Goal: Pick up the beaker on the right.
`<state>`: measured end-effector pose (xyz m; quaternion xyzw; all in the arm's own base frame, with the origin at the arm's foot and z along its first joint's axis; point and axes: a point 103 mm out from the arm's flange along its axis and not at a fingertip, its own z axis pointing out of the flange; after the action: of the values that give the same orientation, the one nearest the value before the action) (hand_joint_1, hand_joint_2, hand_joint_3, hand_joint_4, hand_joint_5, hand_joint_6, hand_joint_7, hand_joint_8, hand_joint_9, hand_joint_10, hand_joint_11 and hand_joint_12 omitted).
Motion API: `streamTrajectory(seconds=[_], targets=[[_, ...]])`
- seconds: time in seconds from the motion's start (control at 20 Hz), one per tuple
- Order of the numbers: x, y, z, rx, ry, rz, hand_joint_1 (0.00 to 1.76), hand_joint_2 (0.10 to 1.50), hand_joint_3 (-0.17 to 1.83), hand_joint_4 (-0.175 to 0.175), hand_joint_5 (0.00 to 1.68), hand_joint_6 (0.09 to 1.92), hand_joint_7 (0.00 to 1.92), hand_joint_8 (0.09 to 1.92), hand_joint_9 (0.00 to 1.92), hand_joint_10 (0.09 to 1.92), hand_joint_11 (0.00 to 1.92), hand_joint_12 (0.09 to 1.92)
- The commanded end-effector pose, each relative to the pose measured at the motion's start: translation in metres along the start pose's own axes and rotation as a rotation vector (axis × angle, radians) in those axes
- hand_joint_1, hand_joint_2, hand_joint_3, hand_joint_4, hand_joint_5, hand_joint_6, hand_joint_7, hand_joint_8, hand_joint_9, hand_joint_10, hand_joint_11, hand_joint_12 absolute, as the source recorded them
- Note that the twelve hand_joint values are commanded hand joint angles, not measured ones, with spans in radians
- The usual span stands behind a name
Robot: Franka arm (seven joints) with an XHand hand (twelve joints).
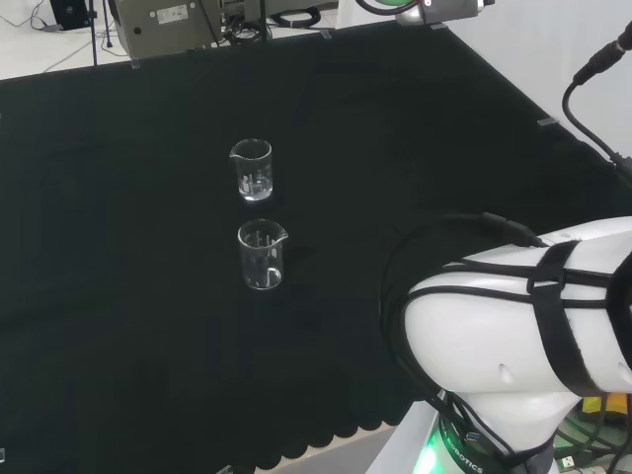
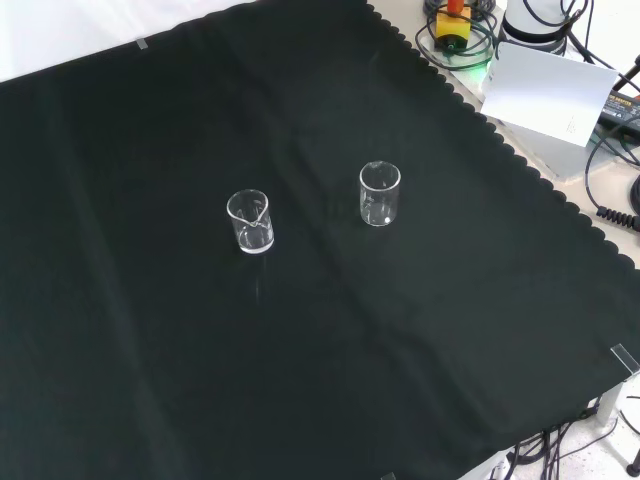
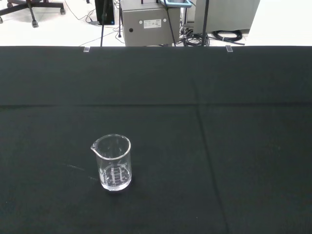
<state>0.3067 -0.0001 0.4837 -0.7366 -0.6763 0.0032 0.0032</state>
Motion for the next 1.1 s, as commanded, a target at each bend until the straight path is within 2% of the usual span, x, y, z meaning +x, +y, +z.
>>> streamTrajectory(seconds=[0.05,0.2,0.55,0.95,1.1], targets=[[0.0,0.0,0.0,-0.01,-0.006,-0.001,0.12,1.25,0.04,0.02,0.24,0.09,0.24,0.09,0.44,0.09,0.03,1.37],[-0.003,0.0,-0.001,-0.007,0.005,-0.004,0.01,1.31,0.07,0.024,0.23,0.09,0.21,0.09,0.42,0.09,0.03,1.35],[-0.029,0.007,0.006,0.009,0.012,0.02,0.0,1.32,0.08,0.024,0.23,0.09,0.21,0.09,0.42,0.09,0.04,1.35],[-0.043,0.026,0.039,0.05,-0.013,0.051,0.0,1.32,0.08,0.023,0.24,0.09,0.23,0.09,0.44,0.09,0.06,1.35],[-0.046,0.04,0.057,0.069,-0.006,0.041,0.0,1.31,0.08,0.021,0.24,0.09,0.23,0.09,0.45,0.09,0.06,1.35]])
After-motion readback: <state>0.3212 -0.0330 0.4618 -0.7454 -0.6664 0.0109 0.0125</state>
